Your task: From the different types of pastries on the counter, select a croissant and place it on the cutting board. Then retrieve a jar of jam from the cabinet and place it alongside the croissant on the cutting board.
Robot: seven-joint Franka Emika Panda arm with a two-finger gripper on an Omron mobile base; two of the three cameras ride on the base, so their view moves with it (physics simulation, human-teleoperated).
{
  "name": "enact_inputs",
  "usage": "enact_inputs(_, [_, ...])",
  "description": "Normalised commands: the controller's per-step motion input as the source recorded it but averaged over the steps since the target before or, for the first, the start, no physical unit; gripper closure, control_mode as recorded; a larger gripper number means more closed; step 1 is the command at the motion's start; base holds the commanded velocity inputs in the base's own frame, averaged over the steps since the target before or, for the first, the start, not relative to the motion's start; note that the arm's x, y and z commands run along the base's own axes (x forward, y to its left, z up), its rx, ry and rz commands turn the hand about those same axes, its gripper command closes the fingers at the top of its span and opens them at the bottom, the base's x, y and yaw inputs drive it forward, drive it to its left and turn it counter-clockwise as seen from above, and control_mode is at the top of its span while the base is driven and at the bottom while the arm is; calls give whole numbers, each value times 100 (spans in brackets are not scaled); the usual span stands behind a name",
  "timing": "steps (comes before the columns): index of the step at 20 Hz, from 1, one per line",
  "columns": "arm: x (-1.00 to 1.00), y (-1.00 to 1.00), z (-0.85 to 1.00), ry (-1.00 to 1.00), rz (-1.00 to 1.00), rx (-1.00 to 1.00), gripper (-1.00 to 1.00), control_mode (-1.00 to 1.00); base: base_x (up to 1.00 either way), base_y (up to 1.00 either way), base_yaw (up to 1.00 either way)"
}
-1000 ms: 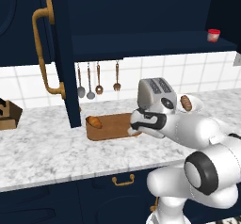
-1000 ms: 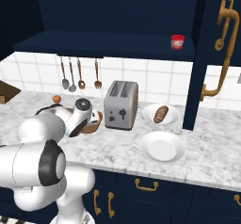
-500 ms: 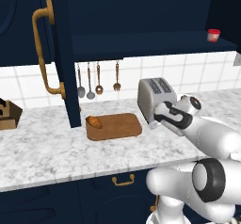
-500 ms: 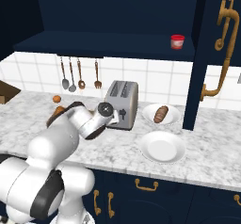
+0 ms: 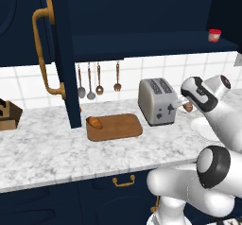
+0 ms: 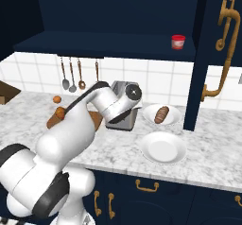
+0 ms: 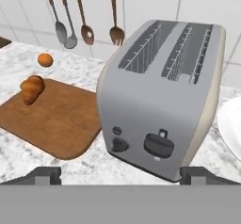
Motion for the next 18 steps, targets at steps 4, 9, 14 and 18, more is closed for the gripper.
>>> enact_inputs(4, [3,-55,96,-3,-3,5,-100,-100,0,0,0])
enact_inputs(9, [13,-24,96,-6,-10,1,-100,-100,0,0,0])
enact_inputs(14, [32,-11,98,-9,-16,0,-100,-100,0,0,0])
enact_inputs(18, [41,-19,94,-11,-18,0,-100,-100,0,0,0])
